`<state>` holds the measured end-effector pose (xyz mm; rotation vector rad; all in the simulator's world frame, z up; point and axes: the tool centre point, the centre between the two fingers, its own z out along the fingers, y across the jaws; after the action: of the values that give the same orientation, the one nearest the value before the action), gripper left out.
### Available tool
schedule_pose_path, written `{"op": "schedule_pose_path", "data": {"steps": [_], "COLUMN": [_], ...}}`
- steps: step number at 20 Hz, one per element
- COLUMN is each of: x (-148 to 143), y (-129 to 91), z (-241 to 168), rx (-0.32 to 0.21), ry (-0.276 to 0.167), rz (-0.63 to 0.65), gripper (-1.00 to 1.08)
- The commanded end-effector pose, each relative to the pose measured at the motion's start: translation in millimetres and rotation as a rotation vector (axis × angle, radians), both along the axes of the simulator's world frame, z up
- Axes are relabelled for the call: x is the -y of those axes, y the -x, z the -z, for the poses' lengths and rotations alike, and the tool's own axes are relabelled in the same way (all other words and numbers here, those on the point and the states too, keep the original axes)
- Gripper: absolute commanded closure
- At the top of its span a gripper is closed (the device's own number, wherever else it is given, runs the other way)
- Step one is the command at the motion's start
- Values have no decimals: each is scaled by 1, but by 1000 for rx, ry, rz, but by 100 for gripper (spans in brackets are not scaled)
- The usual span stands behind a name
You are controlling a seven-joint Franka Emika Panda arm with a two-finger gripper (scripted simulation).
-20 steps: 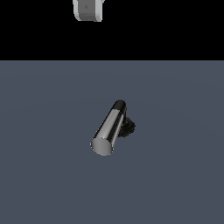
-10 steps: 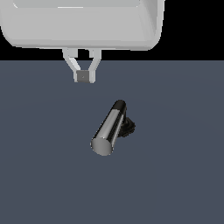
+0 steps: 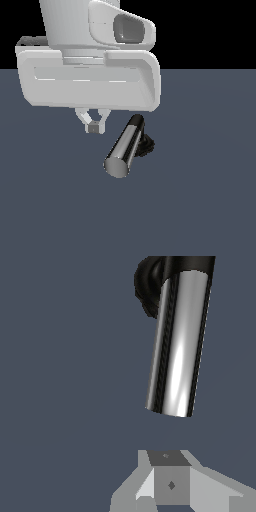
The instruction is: Turn on the faucet by rotating a designated handle.
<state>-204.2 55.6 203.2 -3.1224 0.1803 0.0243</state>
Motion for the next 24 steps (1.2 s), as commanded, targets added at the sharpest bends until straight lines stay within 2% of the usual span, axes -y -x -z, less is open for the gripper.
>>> {"op": "schedule_pose_path", "data": {"steps": [1,13,24], "x": [-3,-15,-17], "y": [-4,-22,-28], "z": [17,80,99], "rx": [3,12,14], "ry": [2,8,13], "rz": [7,31,38], "gripper": [108,108,108]}}
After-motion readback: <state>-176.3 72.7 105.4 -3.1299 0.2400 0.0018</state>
